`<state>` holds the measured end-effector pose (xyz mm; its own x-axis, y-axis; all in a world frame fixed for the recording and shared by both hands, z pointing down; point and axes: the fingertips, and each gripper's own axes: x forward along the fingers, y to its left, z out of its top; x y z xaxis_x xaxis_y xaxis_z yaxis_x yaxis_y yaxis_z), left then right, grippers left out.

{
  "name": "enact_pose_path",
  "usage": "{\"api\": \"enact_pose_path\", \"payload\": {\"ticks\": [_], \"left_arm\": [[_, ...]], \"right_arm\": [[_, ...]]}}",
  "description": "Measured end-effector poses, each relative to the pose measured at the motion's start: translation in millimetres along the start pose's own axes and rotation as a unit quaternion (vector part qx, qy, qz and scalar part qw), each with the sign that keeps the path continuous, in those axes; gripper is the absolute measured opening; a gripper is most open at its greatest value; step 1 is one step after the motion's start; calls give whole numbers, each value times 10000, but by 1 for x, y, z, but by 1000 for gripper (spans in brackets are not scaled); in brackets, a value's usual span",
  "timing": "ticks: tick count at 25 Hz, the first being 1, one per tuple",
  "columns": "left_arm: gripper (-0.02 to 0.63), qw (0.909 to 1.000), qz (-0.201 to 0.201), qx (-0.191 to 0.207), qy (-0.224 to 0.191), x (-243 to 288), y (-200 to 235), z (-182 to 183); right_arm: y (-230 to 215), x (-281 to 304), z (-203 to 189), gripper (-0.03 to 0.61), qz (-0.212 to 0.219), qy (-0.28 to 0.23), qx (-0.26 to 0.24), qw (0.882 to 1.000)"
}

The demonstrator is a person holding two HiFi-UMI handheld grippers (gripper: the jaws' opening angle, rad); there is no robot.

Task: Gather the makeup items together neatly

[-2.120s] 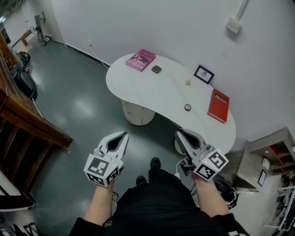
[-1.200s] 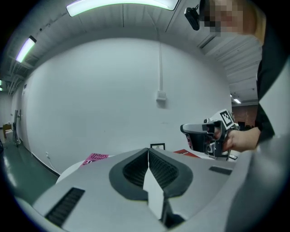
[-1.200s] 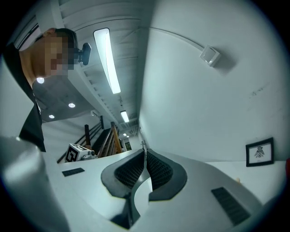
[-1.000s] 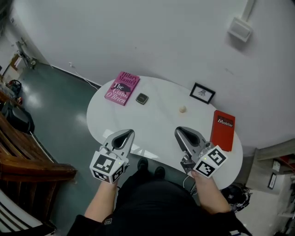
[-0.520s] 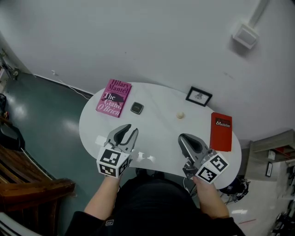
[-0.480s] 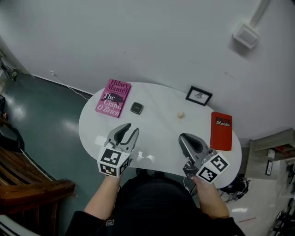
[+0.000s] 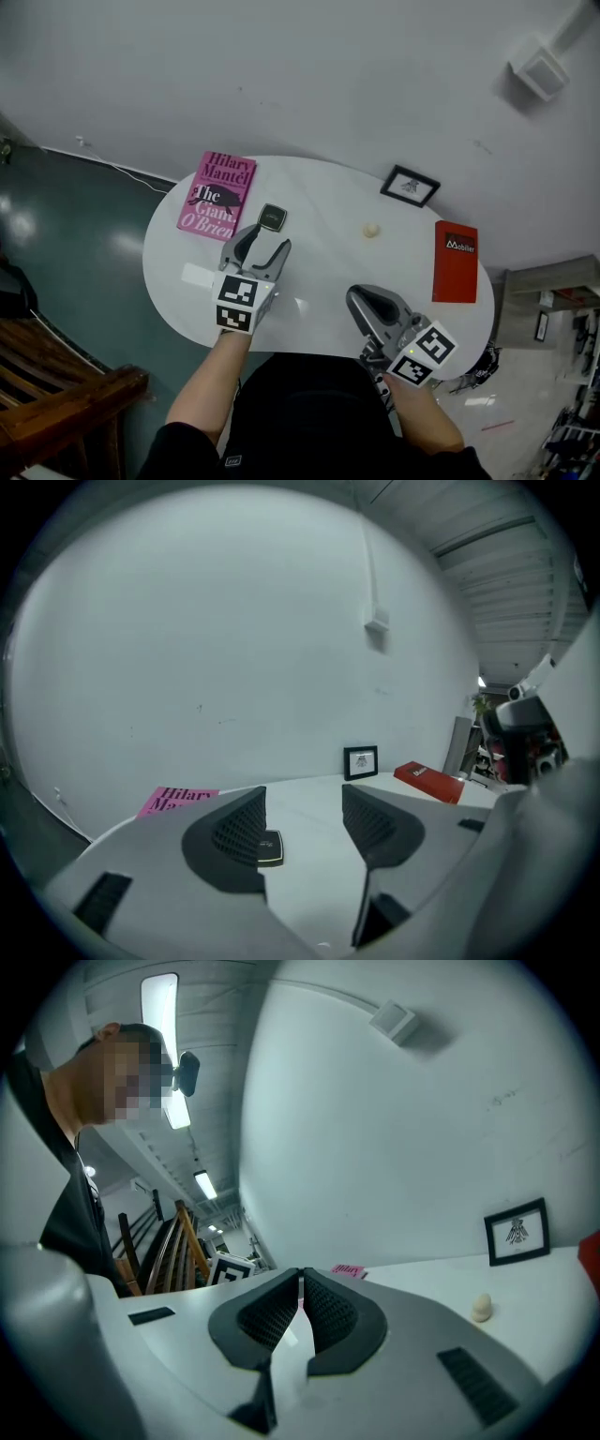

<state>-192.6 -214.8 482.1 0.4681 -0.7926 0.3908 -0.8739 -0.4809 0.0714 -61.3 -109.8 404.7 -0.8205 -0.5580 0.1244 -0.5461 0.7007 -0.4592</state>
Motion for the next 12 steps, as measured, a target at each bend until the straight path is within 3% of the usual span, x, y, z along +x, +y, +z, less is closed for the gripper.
{"api": "enact_pose_path", "payload": {"ticks": [7, 12], "left_arm": [[321, 9980, 184, 12, 607, 65, 27, -57], [341, 9931, 397, -53, 1101, 98, 49, -95]], "right_arm": [[-15, 18, -41, 38, -8, 409, 356, 9985], [-24, 15, -43, 38, -183, 494, 456, 9976]]}}
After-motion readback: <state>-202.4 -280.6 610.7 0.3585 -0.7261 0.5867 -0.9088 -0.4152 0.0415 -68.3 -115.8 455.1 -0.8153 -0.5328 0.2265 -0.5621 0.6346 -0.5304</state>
